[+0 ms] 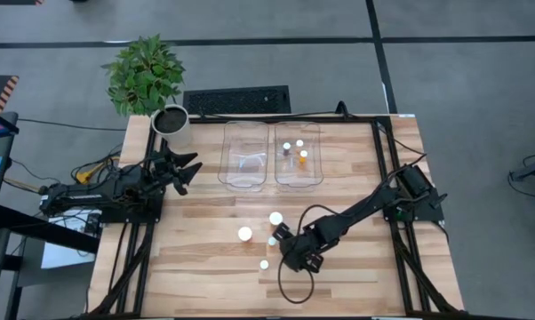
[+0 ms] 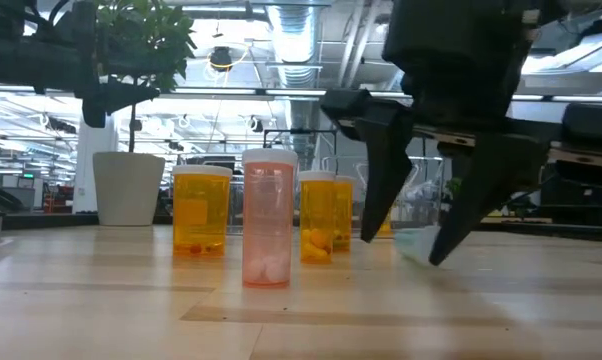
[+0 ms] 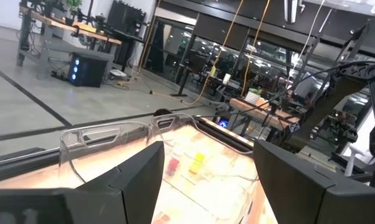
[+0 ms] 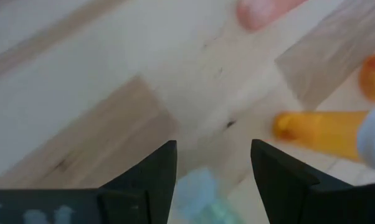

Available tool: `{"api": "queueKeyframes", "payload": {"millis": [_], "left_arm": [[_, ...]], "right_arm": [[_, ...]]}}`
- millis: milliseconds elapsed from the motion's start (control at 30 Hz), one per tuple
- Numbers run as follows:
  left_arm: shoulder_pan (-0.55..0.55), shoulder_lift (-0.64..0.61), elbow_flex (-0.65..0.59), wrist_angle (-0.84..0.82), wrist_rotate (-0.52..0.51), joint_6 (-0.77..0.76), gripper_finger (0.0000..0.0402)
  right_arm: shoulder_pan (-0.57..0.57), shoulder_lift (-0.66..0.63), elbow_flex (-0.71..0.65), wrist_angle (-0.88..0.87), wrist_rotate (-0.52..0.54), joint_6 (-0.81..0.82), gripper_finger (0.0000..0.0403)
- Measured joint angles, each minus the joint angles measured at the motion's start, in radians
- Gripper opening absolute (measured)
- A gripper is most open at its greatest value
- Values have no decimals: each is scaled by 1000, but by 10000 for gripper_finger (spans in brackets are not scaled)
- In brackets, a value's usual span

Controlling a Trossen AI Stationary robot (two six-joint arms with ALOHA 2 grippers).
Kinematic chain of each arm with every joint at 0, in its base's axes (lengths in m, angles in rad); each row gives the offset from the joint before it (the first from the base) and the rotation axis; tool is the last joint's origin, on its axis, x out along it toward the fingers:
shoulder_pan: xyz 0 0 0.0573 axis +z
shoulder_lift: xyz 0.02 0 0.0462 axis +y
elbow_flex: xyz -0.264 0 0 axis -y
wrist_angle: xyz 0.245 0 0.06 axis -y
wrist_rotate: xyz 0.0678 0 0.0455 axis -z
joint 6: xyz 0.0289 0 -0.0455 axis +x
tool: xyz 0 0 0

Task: Pick and place medicine bottles into bin by pill shape (circle, oval)
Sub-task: Put the green tablet bottle into the right transparent bin

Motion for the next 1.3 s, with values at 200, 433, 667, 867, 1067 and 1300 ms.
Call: {"api": "queueKeyframes", "payload": {"millis": [200,433,667,867,1067,1300], "left_arm": [[0,0,0,3,0,0,240],[0,0,0,-1,0,9,240],[0,0,0,-1,-18,15,240],[0,0,0,-15,-18,19,240],[0,0,0,-15,-20,19,240],[0,0,0,-15,-19,19,240]], "right_arm": [[-2,0,1,-19,3,1,212],[3,-20,47,-89,4,148,212],[34,-38,157,-318,5,102,212],[60,-37,129,-409,61,-56,212],[58,-37,127,-397,84,-161,212],[58,-37,127,-401,84,-296,212]]}}
